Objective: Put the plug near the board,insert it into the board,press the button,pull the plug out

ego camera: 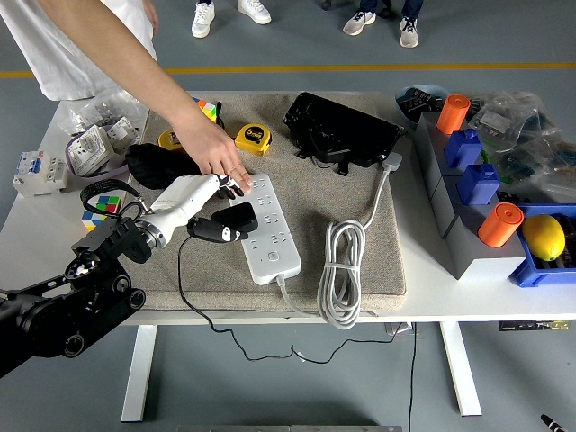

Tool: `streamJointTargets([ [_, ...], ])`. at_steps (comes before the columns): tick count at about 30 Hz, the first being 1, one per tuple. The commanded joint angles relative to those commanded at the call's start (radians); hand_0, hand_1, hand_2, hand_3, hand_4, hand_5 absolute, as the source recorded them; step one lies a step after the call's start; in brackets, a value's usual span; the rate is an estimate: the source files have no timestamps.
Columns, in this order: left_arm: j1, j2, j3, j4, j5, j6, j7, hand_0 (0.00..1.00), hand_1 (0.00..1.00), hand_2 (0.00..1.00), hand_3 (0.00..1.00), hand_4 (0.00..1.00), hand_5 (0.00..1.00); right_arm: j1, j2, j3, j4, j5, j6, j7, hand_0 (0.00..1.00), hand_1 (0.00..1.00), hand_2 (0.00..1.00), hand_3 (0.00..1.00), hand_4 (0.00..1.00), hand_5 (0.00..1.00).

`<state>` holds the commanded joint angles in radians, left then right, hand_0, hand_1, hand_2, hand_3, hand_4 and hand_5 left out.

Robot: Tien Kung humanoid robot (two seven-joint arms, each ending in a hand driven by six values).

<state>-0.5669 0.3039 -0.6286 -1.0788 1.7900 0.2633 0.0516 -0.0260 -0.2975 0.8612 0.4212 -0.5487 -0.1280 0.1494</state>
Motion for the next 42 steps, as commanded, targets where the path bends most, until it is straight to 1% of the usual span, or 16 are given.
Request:
streamJointTargets([
  [1,-0.001,-0.001,0.002,0.001,0.001,0.0,0.002,0.462,0.569,0.583,0.619,0.997,0.332,0.0,0.0,0.0,0.0,0.0,0.0,0.0,0.613,0.632,0.647,0.553,0.998,0.466],
  [2,-0.003,-0.002,0.004,0.003,0.0,0.001,0.004,0.426,0.537,0.563,0.592,0.979,0.315,0.001,0.0,0.0,0.0,0.0,0.0,0.0,0.613,0.632,0.647,0.552,0.998,0.466],
  [8,-0.009,-0.009,0.02,0.016,-0.006,0.009,0.003,0.426,0.537,0.563,0.592,0.979,0.315,0.003,0.001,0.004,0.0,-0.001,0.0,0.0,0.613,0.632,0.647,0.552,0.998,0.466],
  [9,-0.01,-0.01,0.022,0.018,-0.011,0.01,0.002,0.402,0.524,0.558,0.581,0.949,0.319,0.003,0.001,0.004,0.0,-0.001,0.0,0.0,0.613,0.632,0.647,0.552,0.998,0.467],
  [14,-0.012,-0.018,0.034,0.028,-0.034,0.021,-0.004,0.402,0.524,0.558,0.581,0.949,0.319,0.002,0.001,0.005,0.0,-0.002,0.0,0.0,0.613,0.632,0.647,0.552,0.998,0.467],
  [15,-0.012,-0.02,0.035,0.029,-0.035,0.023,-0.005,0.366,0.511,0.535,0.564,0.902,0.312,0.002,0.001,0.005,0.0,-0.002,0.0,0.0,0.614,0.632,0.647,0.551,0.998,0.466],
  [20,-0.019,-0.027,0.047,0.042,-0.043,0.03,-0.003,0.366,0.511,0.535,0.564,0.902,0.312,0.002,0.001,0.004,0.0,-0.003,-0.001,0.0,0.614,0.632,0.647,0.551,0.998,0.466],
  [21,-0.02,-0.028,0.049,0.045,-0.041,0.031,-0.002,0.332,0.455,0.492,0.546,0.776,0.195,0.003,0.001,0.003,0.0,-0.003,-0.001,0.0,0.614,0.631,0.647,0.552,0.998,0.466],
  [26,-0.027,-0.033,0.06,0.054,-0.015,0.041,0.011,0.332,0.455,0.492,0.546,0.776,0.195,0.004,0.002,0.006,0.0,-0.005,-0.001,0.0,0.614,0.631,0.647,0.552,0.998,0.466],
  [27,-0.027,-0.034,0.061,0.056,-0.01,0.043,0.012,0.26,0.368,0.397,0.516,0.739,0.123,0.004,0.002,0.006,0.0,-0.005,-0.001,0.0,0.614,0.632,0.647,0.552,0.998,0.466],
  [29,-0.028,-0.034,0.064,0.057,-0.008,0.047,0.01,0.26,0.368,0.397,0.516,0.739,0.123,0.003,0.002,0.008,0.0,-0.005,-0.002,0.0,0.614,0.632,0.647,0.552,0.998,0.466],
  [32,-0.026,-0.033,0.063,0.055,-0.015,0.063,-0.011,0.26,0.368,0.397,0.516,0.739,0.123,0.003,0.003,0.008,0.0,-0.006,-0.002,0.0,0.614,0.632,0.647,0.552,0.998,0.466],
  [33,-0.026,-0.032,0.062,0.054,-0.017,0.068,-0.019,0.24,0.33,0.37,0.502,0.743,0.113,0.002,0.003,0.008,-0.001,-0.006,-0.002,0.0,0.614,0.632,0.647,0.551,0.998,0.466],
  [35,-0.027,-0.032,0.06,0.052,-0.021,0.075,-0.03,0.24,0.33,0.37,0.502,0.743,0.113,0.002,0.003,0.008,-0.001,-0.006,-0.002,0.0,0.614,0.632,0.647,0.551,0.998,0.466],
  [42,-0.021,-0.024,0.045,0.04,-0.027,0.073,-0.041,0.236,0.318,0.361,0.504,0.749,0.11,0.002,0.003,0.008,0.001,-0.008,-0.001,0.001,0.613,0.632,0.647,0.552,0.998,0.465],
])
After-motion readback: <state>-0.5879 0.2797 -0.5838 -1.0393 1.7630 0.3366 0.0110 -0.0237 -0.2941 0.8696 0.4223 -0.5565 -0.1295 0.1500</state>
